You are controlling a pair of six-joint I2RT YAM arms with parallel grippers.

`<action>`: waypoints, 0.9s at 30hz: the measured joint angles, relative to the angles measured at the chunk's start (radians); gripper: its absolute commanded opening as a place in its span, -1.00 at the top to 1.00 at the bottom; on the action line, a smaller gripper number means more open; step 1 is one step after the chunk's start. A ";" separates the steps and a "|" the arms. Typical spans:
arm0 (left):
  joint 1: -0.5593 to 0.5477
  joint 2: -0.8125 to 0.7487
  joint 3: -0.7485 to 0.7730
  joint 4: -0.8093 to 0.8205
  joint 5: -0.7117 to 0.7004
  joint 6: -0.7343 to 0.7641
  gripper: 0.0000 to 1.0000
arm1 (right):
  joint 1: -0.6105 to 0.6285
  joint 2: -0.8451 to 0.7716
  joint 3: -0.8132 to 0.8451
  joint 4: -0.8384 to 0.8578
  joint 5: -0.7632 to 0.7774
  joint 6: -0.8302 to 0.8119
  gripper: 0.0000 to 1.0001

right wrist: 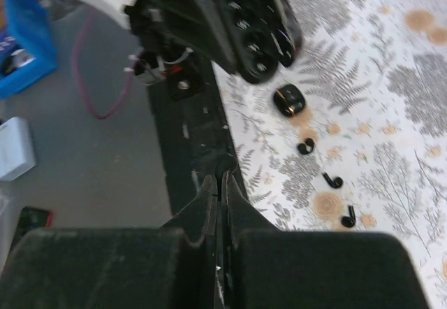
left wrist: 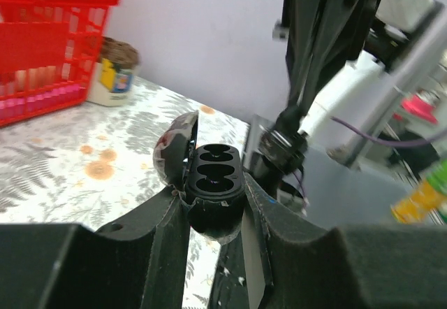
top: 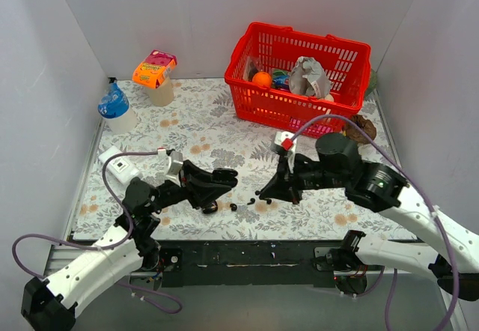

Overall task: Insert the wireless bluetooth earbuds into the charging case
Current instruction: Pick up the earbud from the center of the board, then place the earbud in the charging case.

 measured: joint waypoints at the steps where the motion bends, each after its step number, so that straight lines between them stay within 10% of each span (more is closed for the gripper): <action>1: 0.000 0.031 0.015 0.019 0.042 0.003 1.00 | 0.000 -0.016 0.024 -0.021 -0.038 -0.014 0.97; 12: 0.001 0.391 0.192 0.173 0.436 -0.039 1.00 | 0.000 -0.057 0.105 -0.138 -0.225 -0.070 0.97; 27: 0.001 0.394 0.252 0.071 0.565 0.039 1.00 | 0.000 0.147 0.229 -0.103 -0.228 -0.068 0.97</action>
